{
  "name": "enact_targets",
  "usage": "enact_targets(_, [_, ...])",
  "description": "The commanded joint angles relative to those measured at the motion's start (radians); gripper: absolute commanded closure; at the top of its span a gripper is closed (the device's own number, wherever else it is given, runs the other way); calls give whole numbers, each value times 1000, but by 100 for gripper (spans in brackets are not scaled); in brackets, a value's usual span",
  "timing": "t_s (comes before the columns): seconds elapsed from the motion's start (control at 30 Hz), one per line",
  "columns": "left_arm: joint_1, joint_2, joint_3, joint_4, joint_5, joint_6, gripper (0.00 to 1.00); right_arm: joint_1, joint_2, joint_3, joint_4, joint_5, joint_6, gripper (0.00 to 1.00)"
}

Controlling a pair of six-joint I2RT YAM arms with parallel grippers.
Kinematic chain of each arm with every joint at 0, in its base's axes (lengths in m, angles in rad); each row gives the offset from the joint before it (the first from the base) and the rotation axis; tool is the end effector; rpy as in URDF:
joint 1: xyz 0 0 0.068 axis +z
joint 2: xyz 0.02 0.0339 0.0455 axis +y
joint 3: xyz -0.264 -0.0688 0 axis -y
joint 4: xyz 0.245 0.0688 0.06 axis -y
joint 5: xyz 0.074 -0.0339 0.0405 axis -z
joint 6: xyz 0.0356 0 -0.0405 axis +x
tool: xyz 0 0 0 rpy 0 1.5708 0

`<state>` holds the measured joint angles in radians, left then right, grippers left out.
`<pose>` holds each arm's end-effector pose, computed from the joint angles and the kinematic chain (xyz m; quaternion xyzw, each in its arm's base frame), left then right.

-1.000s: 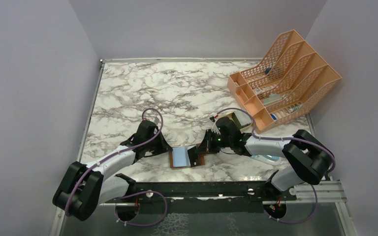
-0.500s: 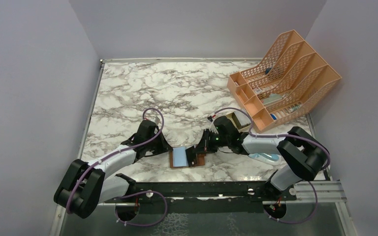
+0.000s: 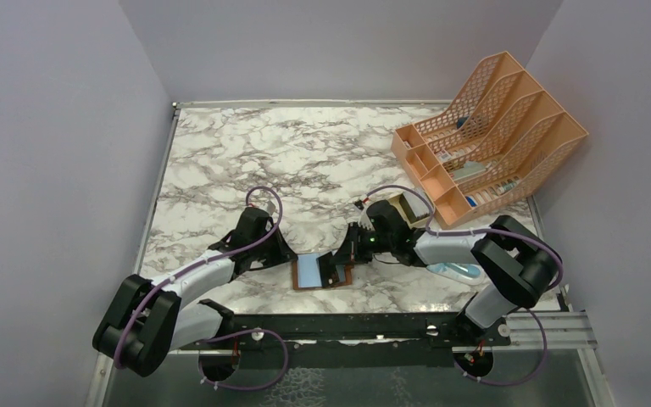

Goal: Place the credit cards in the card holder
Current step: Insert the credit card into the card holder.

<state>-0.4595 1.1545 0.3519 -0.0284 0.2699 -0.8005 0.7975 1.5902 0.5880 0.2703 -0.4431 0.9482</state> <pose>0.1747 -0.0971 0.1404 -0.1088 0.9187 -0.3124 0.2156 0.1893 0.2157 0.1324 -0.0222 0.8952 0.4334 0.1016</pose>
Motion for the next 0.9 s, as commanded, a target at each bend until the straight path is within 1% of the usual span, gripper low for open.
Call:
enact_targets(0.0, [-2,-1,-22,6,20,12,100,6,16,17,29,28,-34,99])
enact_targets(0.37, [-3,-22,-50,12,26,-14,100,6,28,-7,76,93,-39,99])
enact_targets(0.53, [-2,-33,-72,34,42,-53,100,8,31,-12,87,100,-28,99])
enact_targets(0.7, [-2,-60,-103,61,42,-97,100,33,44,-17,89,115,-6,99])
enact_targets(0.87, [-3,-78,-115,65,33,-116,100,77,44,-29,97,187,37,99])
